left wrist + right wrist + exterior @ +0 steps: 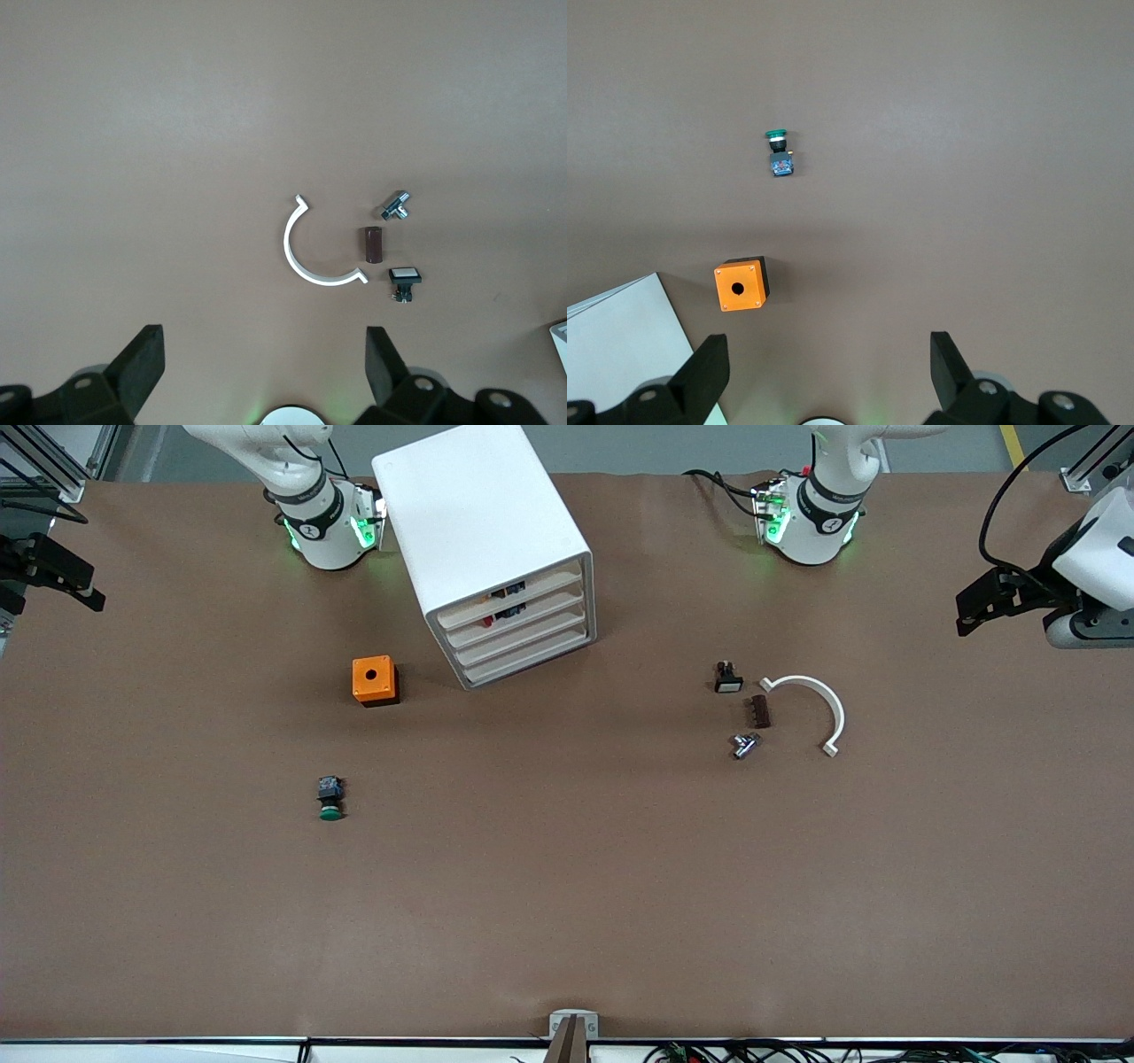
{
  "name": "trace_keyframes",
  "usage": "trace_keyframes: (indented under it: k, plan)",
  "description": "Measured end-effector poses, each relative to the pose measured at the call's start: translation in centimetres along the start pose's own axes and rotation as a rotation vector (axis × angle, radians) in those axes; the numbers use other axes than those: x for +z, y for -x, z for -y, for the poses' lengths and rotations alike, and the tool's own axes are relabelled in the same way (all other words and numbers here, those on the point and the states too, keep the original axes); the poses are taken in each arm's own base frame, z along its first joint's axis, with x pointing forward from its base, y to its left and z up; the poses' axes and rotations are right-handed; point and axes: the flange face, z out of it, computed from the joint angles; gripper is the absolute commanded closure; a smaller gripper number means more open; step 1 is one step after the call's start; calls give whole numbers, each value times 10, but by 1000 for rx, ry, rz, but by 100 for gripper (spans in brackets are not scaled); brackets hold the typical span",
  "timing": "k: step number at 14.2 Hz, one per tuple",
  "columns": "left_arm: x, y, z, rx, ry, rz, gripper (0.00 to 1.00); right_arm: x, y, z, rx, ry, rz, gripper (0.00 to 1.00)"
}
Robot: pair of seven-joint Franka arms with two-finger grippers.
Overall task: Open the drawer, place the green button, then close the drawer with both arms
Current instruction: 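Reach the left gripper to the cabinet's drawer handle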
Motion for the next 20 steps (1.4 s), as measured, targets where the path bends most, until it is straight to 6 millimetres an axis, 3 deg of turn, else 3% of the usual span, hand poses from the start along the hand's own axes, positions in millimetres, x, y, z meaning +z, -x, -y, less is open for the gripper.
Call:
trace_keyframes:
  k: [4,6,9,11,13,15,18,20]
  plan:
    - [0,0,-5,11,-9,3,0,0,0,0,0,0,0,0]
    - [10,-6,-10,23,-45,20,0,0,0,0,0,0,0,0]
    - [41,-25,-41,49,-105,65,0,0,0,0,0,0,0,0]
    - [71,-42,-71,-41,-108,88,0,0,-1,0,0,1,-5,0]
    - [112,-57,-110,-189,-98,130,0,-4,-1,-1,2,2,-17,0]
    - [169,-64,-170,-355,-131,199,0,-4,-5,-4,6,3,-16,0]
    - [260,-59,-274,-601,-241,255,0,22,-27,-8,6,19,30,0]
    - [311,-50,-330,-773,-310,263,0,40,-44,-9,3,26,45,0]
